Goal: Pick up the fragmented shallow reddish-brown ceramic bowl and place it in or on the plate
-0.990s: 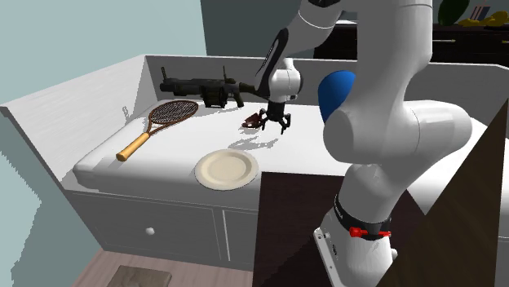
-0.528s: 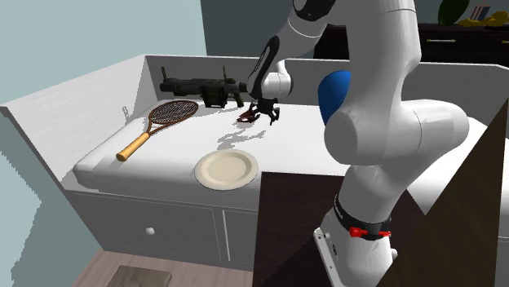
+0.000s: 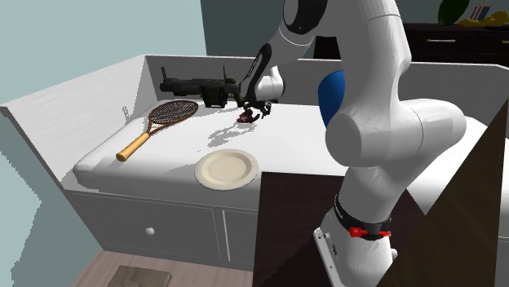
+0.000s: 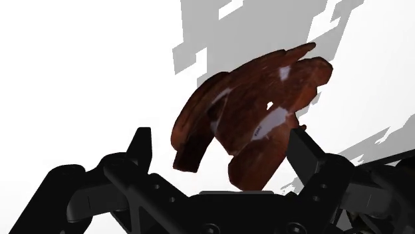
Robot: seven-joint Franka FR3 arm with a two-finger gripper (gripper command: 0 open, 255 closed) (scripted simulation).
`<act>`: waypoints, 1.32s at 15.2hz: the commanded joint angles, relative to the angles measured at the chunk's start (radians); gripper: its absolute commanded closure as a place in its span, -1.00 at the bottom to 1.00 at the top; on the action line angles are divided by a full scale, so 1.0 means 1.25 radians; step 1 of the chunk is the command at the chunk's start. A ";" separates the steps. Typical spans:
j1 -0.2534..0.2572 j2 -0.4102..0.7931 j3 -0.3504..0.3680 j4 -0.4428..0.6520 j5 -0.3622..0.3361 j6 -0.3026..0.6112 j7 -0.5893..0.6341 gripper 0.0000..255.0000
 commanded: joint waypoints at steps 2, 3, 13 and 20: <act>0.004 0.037 -0.003 0.032 -0.002 0.008 0.001 -1.00; 0.005 0.050 -0.004 0.043 -0.002 0.010 0.001 -1.00; 0.007 0.069 -0.006 0.060 -0.002 0.011 0.001 1.00; 0.007 0.067 -0.005 0.058 -0.002 0.011 0.001 1.00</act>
